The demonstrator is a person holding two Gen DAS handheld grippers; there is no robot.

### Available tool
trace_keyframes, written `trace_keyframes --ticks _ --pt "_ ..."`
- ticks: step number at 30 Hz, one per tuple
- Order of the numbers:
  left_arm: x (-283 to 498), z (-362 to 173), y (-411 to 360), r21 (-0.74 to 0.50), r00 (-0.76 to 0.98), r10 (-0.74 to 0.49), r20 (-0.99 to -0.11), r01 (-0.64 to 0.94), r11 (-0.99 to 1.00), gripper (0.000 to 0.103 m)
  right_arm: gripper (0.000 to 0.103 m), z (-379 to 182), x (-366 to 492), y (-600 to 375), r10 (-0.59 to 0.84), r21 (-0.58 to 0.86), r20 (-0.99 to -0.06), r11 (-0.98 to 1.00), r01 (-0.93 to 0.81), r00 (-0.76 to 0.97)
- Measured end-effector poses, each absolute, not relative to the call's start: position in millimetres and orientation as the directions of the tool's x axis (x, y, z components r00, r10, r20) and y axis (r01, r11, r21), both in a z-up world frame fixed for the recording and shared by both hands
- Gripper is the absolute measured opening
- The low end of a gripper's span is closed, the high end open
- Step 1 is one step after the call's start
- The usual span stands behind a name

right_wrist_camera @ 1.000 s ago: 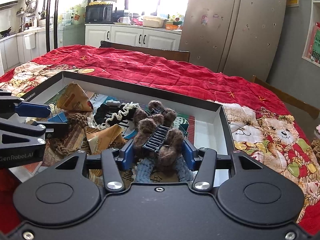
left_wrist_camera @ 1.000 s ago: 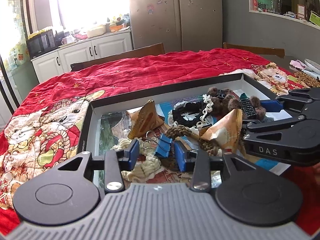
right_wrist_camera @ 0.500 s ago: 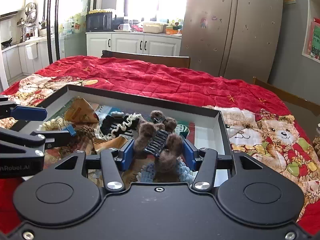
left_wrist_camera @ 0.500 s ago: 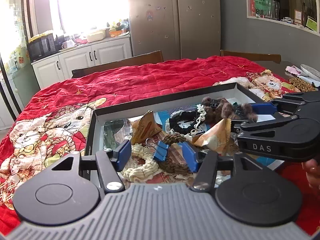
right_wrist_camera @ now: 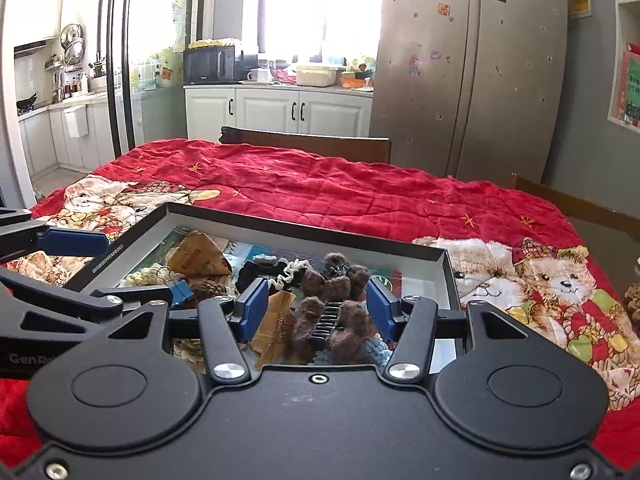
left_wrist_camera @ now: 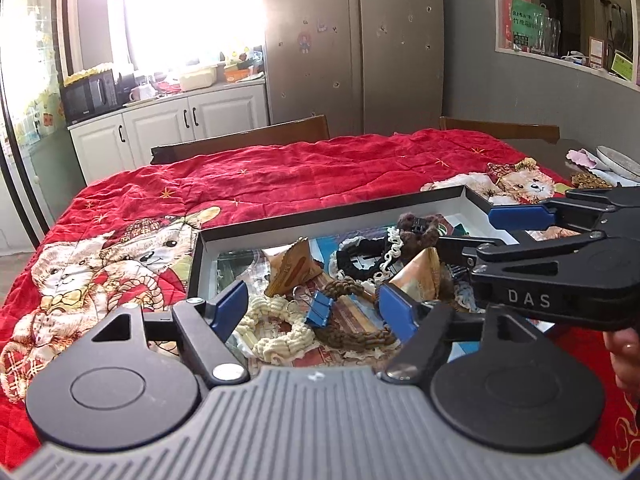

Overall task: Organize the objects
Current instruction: 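Lower both clips into the box and open both grippers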

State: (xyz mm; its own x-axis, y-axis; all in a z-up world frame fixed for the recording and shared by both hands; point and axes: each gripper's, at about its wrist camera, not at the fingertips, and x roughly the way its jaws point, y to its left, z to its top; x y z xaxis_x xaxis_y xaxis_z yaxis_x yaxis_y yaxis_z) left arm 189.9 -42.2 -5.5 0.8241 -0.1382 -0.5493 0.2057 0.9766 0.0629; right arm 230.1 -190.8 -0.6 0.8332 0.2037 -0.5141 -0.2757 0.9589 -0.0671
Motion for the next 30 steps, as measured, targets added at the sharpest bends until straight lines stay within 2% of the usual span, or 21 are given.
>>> trace_keyframes --ticks 19,30 --pt "159 16 -38 0.085 0.842 -0.129 -0.524 0.203 0.975 0.087 0.053 28 188 -196 0.228 -0.067 -0.487 0.953 -0.297 0.843" --pt "118 29 -24 0.007 0.833 -0.161 -0.529 0.194 0.981 0.094 0.054 45 134 -203 0.207 -0.054 -0.503 0.962 -0.269 0.839"
